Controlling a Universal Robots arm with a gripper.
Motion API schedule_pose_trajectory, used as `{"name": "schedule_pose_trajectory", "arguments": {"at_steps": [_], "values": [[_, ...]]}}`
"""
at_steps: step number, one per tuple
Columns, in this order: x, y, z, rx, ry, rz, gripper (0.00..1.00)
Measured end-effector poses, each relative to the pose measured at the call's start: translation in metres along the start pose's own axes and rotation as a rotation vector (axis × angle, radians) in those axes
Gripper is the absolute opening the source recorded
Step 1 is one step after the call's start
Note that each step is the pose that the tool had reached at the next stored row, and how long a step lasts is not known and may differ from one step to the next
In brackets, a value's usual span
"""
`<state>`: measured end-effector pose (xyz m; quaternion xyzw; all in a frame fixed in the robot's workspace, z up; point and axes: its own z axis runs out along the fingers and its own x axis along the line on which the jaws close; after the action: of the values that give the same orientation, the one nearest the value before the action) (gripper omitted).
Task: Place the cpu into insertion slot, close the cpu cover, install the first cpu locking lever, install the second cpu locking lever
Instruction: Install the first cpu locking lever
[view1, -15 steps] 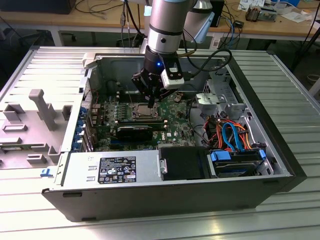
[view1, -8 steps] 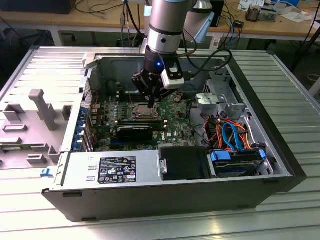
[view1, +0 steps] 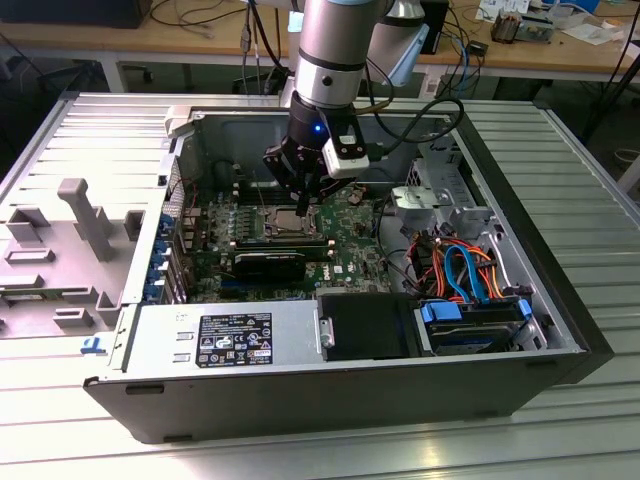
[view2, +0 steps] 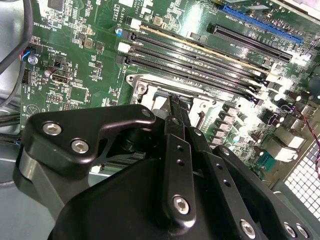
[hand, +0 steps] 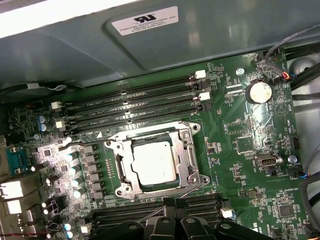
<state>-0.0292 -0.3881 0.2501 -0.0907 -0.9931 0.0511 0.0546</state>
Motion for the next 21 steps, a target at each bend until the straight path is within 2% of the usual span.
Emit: {"name": "schedule_pose_trajectory", "arguments": {"at_steps": [21], "values": [[0.0000,0.0000,0.0000,0.0018,-0.0028,-0.026,0.11]]}}
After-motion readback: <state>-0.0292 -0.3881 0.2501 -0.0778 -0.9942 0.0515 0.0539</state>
